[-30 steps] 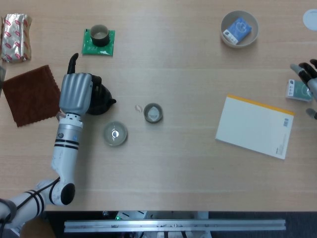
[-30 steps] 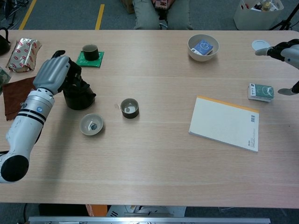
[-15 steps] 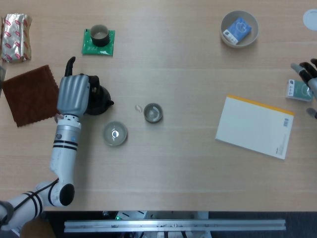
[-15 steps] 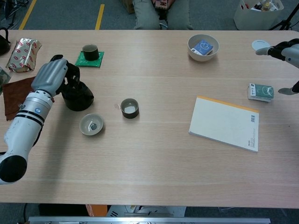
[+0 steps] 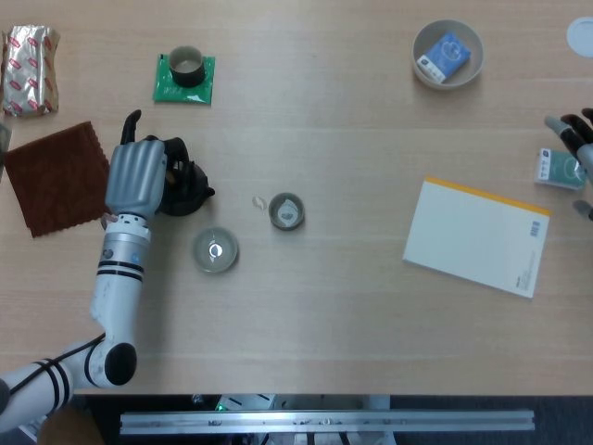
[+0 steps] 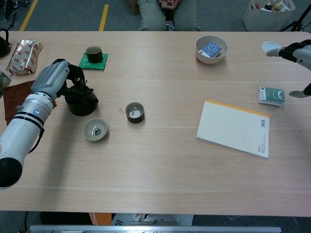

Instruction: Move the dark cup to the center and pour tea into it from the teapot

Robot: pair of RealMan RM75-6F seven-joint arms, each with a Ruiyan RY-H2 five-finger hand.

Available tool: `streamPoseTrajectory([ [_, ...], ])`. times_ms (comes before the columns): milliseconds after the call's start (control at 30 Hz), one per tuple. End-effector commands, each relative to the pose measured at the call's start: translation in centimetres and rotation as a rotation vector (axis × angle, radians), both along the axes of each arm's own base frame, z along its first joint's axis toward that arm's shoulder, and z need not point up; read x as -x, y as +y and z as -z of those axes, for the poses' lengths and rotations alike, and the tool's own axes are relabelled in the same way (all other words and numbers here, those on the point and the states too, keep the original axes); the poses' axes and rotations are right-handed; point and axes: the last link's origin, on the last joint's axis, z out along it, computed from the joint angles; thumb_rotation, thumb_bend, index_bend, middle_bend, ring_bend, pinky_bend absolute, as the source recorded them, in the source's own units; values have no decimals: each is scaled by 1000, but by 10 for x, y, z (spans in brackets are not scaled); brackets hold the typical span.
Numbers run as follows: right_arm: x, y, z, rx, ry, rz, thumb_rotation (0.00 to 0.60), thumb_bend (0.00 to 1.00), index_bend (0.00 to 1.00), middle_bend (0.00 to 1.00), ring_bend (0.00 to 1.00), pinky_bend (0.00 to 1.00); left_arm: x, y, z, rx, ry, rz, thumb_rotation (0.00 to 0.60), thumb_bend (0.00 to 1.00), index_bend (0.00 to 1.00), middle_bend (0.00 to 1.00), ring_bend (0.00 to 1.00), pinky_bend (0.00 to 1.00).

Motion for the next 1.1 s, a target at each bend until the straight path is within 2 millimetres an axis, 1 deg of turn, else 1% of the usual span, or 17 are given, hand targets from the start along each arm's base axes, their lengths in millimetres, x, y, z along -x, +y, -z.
streamPoseTrajectory([
  [33, 0, 0, 0, 0, -1, 0, 600, 196, 0, 105, 0, 0, 0, 0, -3, 10, 2, -7, 415, 224, 534, 612, 440, 56],
  [167, 0, -1, 0, 0, -3, 0, 600, 196, 0, 105, 0, 0, -1, -1, -5, 21, 5, -11, 402, 224, 467, 575, 422, 56],
  [233, 0, -1, 0, 0, -5, 0, 600, 197, 0, 105, 0, 0, -2, -1, -6, 26, 3, -12, 396, 223, 431, 547, 393, 56],
  [333, -1, -1, -1, 5, -9, 1, 600, 197, 0, 106, 0, 0, -3, -2, -9, 30, -5, -9, 391, 223, 400, 467, 318, 56],
  [467, -1, -1, -3, 13, -17, 3, 600, 196, 0, 105, 0, 0, -6, -3, -13, 32, -13, 8, 389, 224, 316, 331, 198, 56],
  [533, -1, -1, -4, 16, -21, 5, 600, 197, 0, 105, 0, 0, -7, -4, -16, 33, -17, 17, 389, 224, 288, 289, 166, 56],
  [667, 1, 0, -7, 32, -36, 16, 600, 197, 0, 105, 0, 0, -12, -6, -23, 27, -20, 55, 386, 224, 275, 262, 148, 56],
  [833, 7, 3, -14, 57, -59, 43, 600, 197, 0, 105, 0, 0, -15, -11, -36, 8, -16, 104, 396, 223, 273, 260, 144, 56],
  [933, 12, 7, -20, 80, -75, 64, 600, 197, 0, 105, 0, 0, -13, -18, -48, 3, 7, 136, 491, 223, 274, 260, 144, 56],
  [1000, 15, 10, -23, 95, -86, 70, 600, 197, 0, 105, 0, 0, -10, -23, -57, -5, 40, 151, 524, 224, 277, 260, 144, 56],
  [1100, 19, 15, -27, 122, -96, 61, 600, 197, 0, 105, 0, 0, -5, -30, -70, -31, 86, 173, 592, 223, 287, 260, 144, 56],
])
